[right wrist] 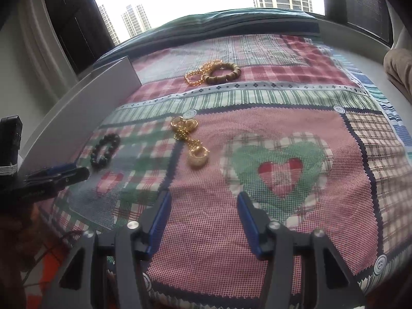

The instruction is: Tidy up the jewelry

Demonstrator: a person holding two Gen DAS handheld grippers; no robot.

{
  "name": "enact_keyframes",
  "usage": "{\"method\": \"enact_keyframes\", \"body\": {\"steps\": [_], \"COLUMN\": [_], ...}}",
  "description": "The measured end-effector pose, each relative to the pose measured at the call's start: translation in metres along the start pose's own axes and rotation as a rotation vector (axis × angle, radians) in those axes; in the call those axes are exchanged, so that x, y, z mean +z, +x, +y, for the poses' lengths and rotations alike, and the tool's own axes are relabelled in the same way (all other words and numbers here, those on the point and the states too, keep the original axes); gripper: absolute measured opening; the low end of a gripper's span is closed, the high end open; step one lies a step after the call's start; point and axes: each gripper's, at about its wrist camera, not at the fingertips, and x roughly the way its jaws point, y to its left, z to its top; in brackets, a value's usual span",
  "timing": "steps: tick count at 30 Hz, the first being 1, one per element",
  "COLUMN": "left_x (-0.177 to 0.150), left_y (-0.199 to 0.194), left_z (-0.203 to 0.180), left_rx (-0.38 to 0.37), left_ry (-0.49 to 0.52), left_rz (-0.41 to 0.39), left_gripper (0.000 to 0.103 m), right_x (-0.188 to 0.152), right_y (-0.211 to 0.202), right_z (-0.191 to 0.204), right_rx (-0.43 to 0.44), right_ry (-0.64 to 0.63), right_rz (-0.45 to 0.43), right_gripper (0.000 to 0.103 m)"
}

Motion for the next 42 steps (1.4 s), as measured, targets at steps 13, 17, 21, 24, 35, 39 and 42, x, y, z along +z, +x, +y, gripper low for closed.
{"method": "enact_keyframes", "body": {"steps": [13, 17, 21, 24, 35, 39, 42], "left_x": [-0.002, -0.002, -0.001, 0.002, 0.032, 0.035, 0.035], "left_y": [0.003, 0.005, 0.005, 0.0, 0.03, 0.046, 0.046], "left_z": [0.003, 0.002, 0.003, 0.005, -0.017, -0.021, -0.027], "left_rx": [0.003, 0.004, -0.008, -0.047, -0.062, -0.03, 0.007], "left_ry": [-0.009, -0.005, -0.003, -0.001, 0.149, 0.177, 0.223], "left_rz": [0.011, 0.017, 0.016, -0.01, 0.025, 0.054, 0.051], "left_gripper": [0.074, 0.074, 0.074, 0.074, 0.064, 0.046, 0.024], "right_x": [-0.004, -0.004, -0.004, -0.003, -0.006, -0.008, 0.002], "right_y": [0.003, 0.004, 0.003, -0.001, -0.002, -0.005, -0.008], "right_z": [0.006, 0.005, 0.004, 0.002, 0.001, 0.0, -0.001], "right_rx": [0.006, 0.005, 0.004, 0.002, 0.015, 0.016, 0.023], "right_ry": [-0.008, -0.003, 0.005, 0.01, 0.024, 0.025, -0.009], "right_rz": [0.018, 0.021, 0.02, 0.004, 0.001, -0.002, -0.006], "right_gripper": [0.054, 0.054, 0.054, 0.054, 0.054, 0.054, 0.054]}}
